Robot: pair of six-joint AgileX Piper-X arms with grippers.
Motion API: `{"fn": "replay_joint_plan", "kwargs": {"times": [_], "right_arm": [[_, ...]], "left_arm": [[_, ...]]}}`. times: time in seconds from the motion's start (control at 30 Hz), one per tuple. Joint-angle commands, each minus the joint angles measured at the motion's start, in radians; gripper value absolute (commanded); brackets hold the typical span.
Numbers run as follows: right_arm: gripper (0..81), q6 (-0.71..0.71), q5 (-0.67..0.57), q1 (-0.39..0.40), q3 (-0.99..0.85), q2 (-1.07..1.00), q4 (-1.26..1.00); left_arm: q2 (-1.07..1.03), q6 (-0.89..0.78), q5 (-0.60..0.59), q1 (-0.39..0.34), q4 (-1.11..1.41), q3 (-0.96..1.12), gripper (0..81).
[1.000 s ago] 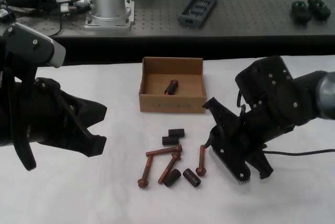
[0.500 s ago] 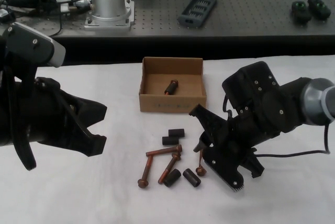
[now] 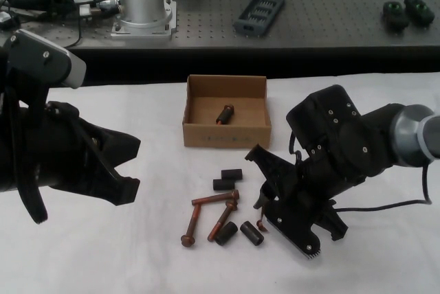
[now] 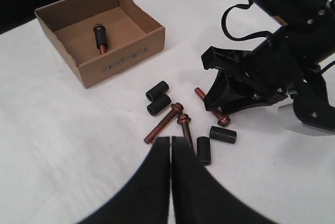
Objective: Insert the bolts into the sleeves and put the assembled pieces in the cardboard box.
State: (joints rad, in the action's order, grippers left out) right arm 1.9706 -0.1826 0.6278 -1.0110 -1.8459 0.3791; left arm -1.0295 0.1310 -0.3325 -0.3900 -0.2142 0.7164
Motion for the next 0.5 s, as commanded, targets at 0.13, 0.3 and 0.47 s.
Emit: {"fn": "replay_joint_plan", "kwargs": {"times": [0.13,0.3,0.47], "right_arm": [[28.1,0.005,-0.014,0.004,-0.008,-0.008,0.026],[17.0,0.005,-0.013,0.004,-0.008,-0.008,0.026],[12.2,0.005,-0.013,0.004,-0.008,-0.008,0.026]], "left_arm": [[0.001,0.013,0.005,0.004,-0.001,0.002,0.7],[0.001,0.013,0.005,0.004,-0.001,0.002,0.7],[0.001,0.013,0.005,0.004,-0.001,0.002,0.7]]}}
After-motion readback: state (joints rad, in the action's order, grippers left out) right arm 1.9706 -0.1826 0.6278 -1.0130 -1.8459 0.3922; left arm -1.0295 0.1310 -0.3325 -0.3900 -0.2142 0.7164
